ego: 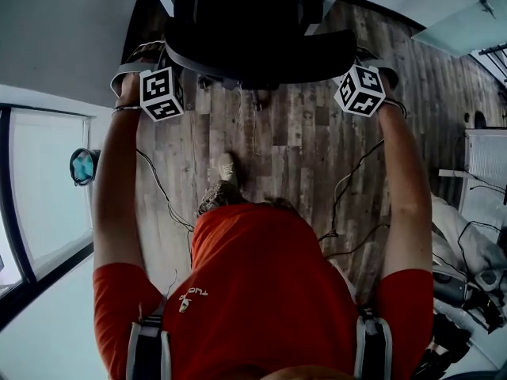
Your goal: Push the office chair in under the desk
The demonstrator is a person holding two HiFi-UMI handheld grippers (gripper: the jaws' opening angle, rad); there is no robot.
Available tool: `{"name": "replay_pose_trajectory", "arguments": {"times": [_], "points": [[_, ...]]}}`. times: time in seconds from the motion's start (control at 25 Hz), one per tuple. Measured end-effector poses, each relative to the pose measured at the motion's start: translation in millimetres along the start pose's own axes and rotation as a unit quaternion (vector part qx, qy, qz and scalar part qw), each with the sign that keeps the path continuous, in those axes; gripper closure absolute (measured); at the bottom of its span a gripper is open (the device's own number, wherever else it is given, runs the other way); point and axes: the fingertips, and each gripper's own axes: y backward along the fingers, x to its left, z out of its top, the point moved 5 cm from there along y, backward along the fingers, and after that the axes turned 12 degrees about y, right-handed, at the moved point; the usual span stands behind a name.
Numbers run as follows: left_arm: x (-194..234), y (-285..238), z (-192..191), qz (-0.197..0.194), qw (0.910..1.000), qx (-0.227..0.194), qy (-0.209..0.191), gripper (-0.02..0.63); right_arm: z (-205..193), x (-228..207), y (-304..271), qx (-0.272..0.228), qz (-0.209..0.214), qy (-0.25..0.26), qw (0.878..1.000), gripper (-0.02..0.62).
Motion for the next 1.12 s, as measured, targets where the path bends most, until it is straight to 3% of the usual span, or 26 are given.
{"name": "replay_pose_trajectory", "arguments": {"times": [0.48,0.8,1.12], "points": [[82.8,-74.1,-23.5,-0.001,0.9997,-0.016,-0.017,0.511,-18.7,-74.1,-61.8,0.028,0.007,-0.032,0.999,0.482],[127.9,-112.0,-23.4,-0.002,0.9995,-0.021,-0.023,0.511,-27.5,-133.0,-79.5,0.030,-0.011,-0.040,0.999,0.482],[155.7,-143.2,-24.2,-0.005,0.9997,-0.012,-0.020,0.511,-43.4,-163.8,-103.1,0.028,-0.010,-0.038,0.999,0.482]]}}
